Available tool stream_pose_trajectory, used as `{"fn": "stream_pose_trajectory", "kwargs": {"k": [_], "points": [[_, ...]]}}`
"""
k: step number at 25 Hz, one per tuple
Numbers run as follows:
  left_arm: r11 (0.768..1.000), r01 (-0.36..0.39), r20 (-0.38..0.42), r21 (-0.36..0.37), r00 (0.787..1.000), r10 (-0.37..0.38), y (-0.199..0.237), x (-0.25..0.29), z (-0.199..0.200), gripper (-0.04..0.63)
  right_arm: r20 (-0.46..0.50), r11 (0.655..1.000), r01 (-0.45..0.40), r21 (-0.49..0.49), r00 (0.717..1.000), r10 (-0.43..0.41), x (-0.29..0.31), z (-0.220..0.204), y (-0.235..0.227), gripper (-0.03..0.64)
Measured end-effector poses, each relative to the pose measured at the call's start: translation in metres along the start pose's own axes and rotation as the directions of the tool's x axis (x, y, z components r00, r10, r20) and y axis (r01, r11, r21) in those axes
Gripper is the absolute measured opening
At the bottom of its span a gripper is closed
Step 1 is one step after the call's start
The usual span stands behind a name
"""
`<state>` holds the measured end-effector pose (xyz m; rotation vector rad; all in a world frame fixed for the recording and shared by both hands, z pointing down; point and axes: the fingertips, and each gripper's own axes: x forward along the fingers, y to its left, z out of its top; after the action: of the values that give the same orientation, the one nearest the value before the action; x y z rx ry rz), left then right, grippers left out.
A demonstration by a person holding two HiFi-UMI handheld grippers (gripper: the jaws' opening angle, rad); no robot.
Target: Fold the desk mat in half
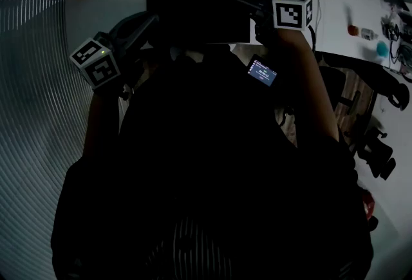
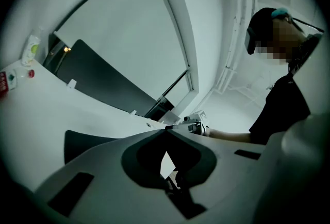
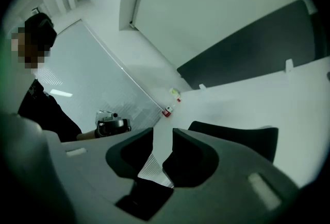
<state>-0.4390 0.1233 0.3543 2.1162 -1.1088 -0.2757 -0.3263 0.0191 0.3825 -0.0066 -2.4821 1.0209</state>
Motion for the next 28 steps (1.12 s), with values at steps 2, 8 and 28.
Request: {"fn": "stream_pose_trajectory", "kwargs": {"k": [2, 8, 28], "points": [[0.998, 0.048, -0.044, 0.027, 0.998, -0.047, -0.016, 0.024, 0.010, 0.008, 0.063, 0.999, 0.046, -0.020, 0.997, -0.044, -0.033, 0.006, 0.006, 0.107], [0.975, 0.176, -0.132, 0.138, 0.979, -0.158, -0.066, 0.101, 0.023, 0.008, 0.185, 0.989, 0.120, -0.089, 0.977, -0.102, -0.094, 0.013, 0.015, 0.061], [0.935, 0.227, -0.179, 0.273, 0.967, -0.183, -0.127, 0.205, 0.023, 0.008, 0.349, 0.945, 0.231, -0.232, 0.926, -0.141, -0.188, 0.048, 0.005, 0.003]]}}
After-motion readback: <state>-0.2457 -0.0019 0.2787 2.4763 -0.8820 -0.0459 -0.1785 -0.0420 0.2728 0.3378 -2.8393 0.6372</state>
